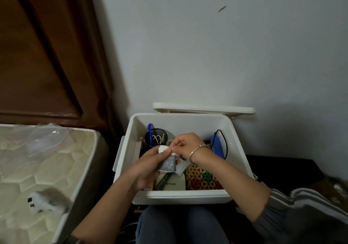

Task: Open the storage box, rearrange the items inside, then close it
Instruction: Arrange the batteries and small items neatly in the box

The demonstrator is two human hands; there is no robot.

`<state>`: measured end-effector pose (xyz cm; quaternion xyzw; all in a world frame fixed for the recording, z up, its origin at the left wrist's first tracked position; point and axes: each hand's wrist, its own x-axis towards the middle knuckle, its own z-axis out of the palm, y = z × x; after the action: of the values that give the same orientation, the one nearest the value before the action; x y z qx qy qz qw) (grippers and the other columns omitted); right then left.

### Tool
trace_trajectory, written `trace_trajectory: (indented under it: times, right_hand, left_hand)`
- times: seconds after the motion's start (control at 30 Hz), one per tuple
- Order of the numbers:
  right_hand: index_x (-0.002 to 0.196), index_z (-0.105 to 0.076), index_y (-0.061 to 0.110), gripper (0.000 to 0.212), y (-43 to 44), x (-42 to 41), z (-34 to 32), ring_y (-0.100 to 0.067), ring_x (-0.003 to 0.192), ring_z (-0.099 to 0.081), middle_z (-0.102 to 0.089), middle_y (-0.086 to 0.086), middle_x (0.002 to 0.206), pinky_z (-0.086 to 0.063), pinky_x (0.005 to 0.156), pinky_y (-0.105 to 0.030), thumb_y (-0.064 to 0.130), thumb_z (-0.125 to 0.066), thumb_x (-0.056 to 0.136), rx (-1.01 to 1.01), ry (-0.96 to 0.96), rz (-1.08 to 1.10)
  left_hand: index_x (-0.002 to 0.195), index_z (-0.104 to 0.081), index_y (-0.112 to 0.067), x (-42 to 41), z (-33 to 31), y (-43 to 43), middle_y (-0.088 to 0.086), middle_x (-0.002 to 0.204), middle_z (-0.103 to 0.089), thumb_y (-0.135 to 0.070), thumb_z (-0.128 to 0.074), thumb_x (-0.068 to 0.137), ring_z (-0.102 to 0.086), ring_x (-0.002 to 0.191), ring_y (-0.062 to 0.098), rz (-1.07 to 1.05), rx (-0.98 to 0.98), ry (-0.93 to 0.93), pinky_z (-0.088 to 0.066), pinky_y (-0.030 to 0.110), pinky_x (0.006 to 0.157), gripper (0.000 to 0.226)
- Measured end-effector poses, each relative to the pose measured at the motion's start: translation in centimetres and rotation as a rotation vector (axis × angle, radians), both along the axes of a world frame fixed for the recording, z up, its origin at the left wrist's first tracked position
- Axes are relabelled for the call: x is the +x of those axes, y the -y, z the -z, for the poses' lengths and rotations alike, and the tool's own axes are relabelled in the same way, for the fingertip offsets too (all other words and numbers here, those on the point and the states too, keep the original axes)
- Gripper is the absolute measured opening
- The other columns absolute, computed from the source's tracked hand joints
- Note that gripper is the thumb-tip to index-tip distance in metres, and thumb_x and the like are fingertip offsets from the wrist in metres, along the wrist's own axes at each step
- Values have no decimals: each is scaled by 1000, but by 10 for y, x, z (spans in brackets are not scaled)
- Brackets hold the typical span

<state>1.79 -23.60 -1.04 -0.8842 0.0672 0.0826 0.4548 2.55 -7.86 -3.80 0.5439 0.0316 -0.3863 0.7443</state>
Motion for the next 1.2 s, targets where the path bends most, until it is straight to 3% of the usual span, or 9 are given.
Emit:
trace_trajectory:
  times: [0.13,0.27,0.43,0.53,0.7,0.83,0.93,1.03,1.2]
  right_hand:
    - [82,-72,18,14,-1,18,7,-3,56,-63,-68,6,66,-48,53,-13,13,-61,89,181,43,10]
    - [97,-69,11,16,28,30,38,-12,79,-63,-67,3,85,-48,72,-24,22,-62,89,-166,43,92]
    - [138,-36,16,76,28,22,98,-27,120,-48,-45,-9,136,-43,96,-34,47,-70,78,-512,-246,-185]
    - [136,-31,17,83,18,25,117,-29,120,-45,-41,-10,134,-45,92,-38,52,-72,72,-660,-237,-247]
    - [130,-34,13,68,9,29,124,-28,114,-49,-45,-10,128,-43,83,-34,36,-69,77,-772,-205,-274]
    - [120,-45,14,53,17,29,116,-25,101,-57,-56,-9,117,-46,78,-28,30,-69,76,-516,-247,-121]
    - [92,-58,20,22,35,32,94,-12,76,-59,-65,-2,93,-45,61,-20,30,-67,75,-300,-241,121]
    - [74,-60,24,13,64,32,79,-13,71,-58,-65,2,78,-40,64,-22,35,-66,78,-243,-226,251]
    - [89,-60,25,21,96,31,80,-17,84,-57,-60,0,90,-46,78,-33,43,-65,81,-19,-233,432]
  left_hand:
    - [118,-61,-5,13,-1,-22,18,96,-72,-14,-51,98,-70,76,21,-39,-51,-29,-60,33,71,24]
    - [115,-60,-9,22,9,-39,11,78,-68,-13,-47,100,-65,67,18,-146,102,77,-54,29,62,20]
    - [103,-65,-13,14,29,-35,7,72,-64,-13,-45,98,-62,61,16,-132,212,74,-52,30,61,20]
    - [98,-67,-13,18,35,-37,6,69,-64,-13,-42,99,-61,59,16,-164,221,48,-52,30,60,25]
    - [94,-68,-15,19,39,-39,5,68,-65,-15,-43,98,-60,59,16,-164,265,50,-51,32,61,26]
    - [89,-67,-18,17,40,-37,0,67,-65,-27,-50,97,-60,57,14,-130,324,96,-51,31,62,21]
    - [87,-65,-14,17,41,-37,-1,62,-63,-34,-49,99,-57,54,13,-132,359,119,-49,29,58,28]
    - [82,-63,-14,16,42,-35,-1,60,-61,-37,-48,99,-55,53,14,-95,424,160,-47,30,59,32]
    - [78,-61,-16,23,43,-20,-1,54,-59,-38,-45,100,-54,48,11,100,635,330,-45,25,54,35]
